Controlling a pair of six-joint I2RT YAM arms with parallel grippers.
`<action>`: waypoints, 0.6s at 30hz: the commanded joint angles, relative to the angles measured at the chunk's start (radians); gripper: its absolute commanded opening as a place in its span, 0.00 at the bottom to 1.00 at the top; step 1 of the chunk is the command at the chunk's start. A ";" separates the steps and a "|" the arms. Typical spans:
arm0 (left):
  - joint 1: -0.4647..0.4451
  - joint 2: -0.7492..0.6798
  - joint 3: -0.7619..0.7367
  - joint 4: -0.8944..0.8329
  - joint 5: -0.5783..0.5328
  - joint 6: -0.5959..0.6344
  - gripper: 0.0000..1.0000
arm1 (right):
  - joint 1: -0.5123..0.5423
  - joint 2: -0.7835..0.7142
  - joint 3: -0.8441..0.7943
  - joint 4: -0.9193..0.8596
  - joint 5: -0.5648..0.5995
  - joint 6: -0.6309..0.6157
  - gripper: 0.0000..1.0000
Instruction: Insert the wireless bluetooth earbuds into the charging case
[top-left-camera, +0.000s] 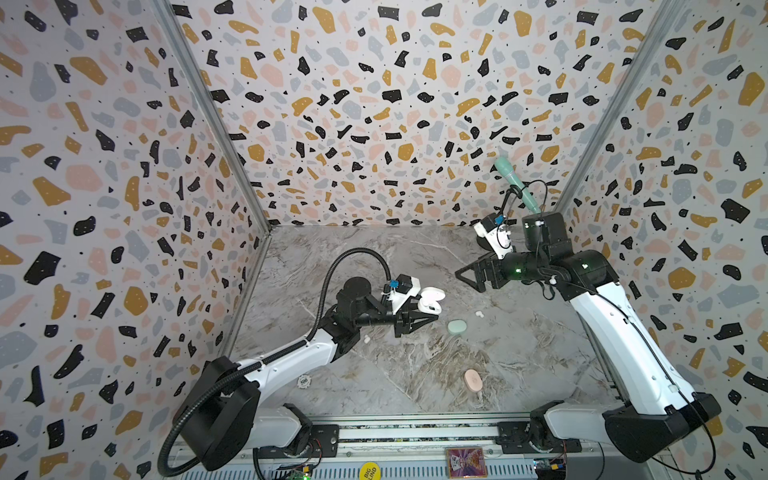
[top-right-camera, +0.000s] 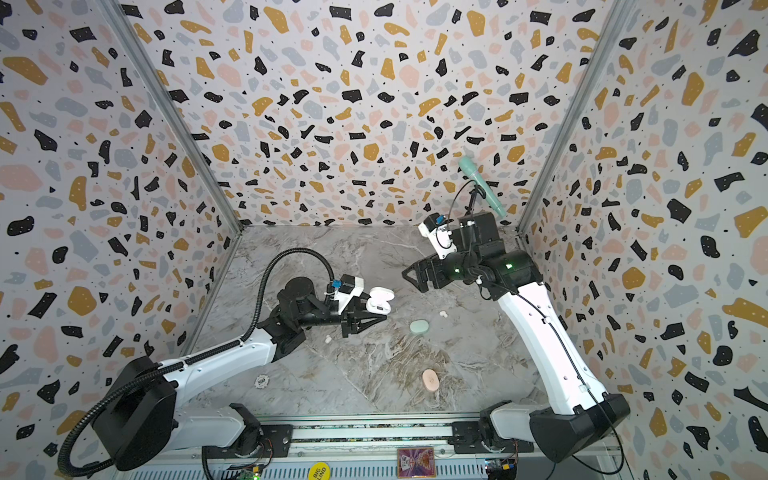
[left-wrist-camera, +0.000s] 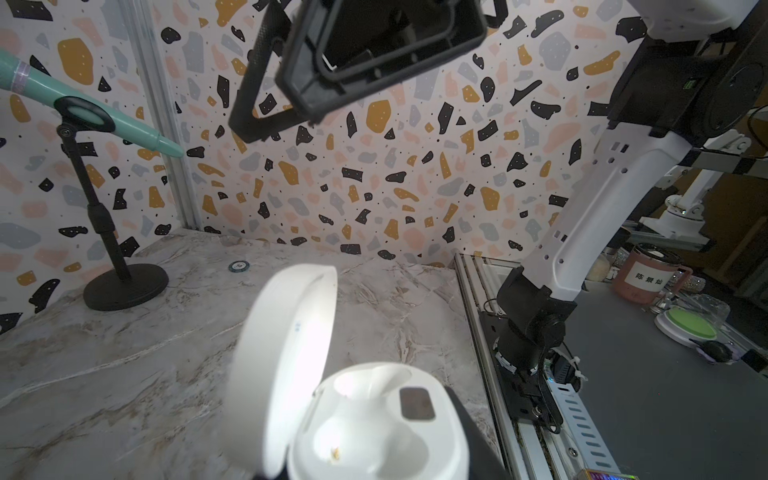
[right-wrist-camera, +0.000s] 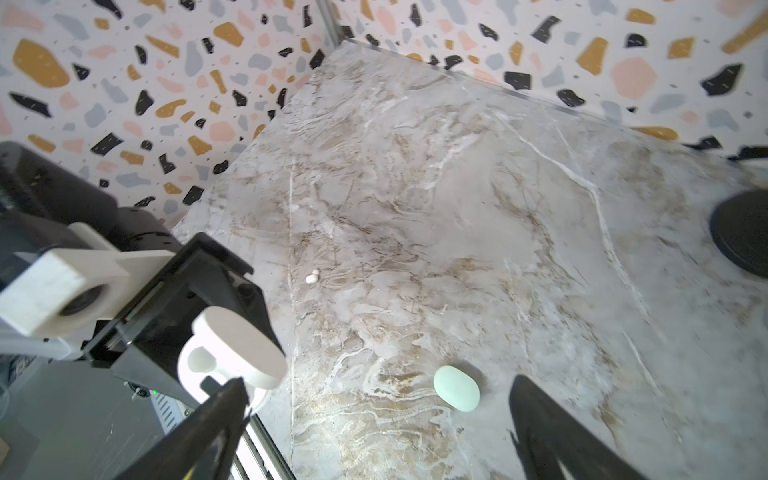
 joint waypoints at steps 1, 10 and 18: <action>0.013 -0.011 -0.015 0.086 -0.007 -0.007 0.33 | -0.085 -0.022 -0.086 0.011 -0.018 0.094 0.99; 0.027 0.011 -0.029 0.190 -0.017 -0.041 0.33 | -0.175 0.094 -0.432 0.295 0.119 0.260 1.00; 0.040 0.018 -0.035 0.215 -0.009 -0.045 0.33 | -0.201 0.315 -0.513 0.494 0.146 0.272 0.91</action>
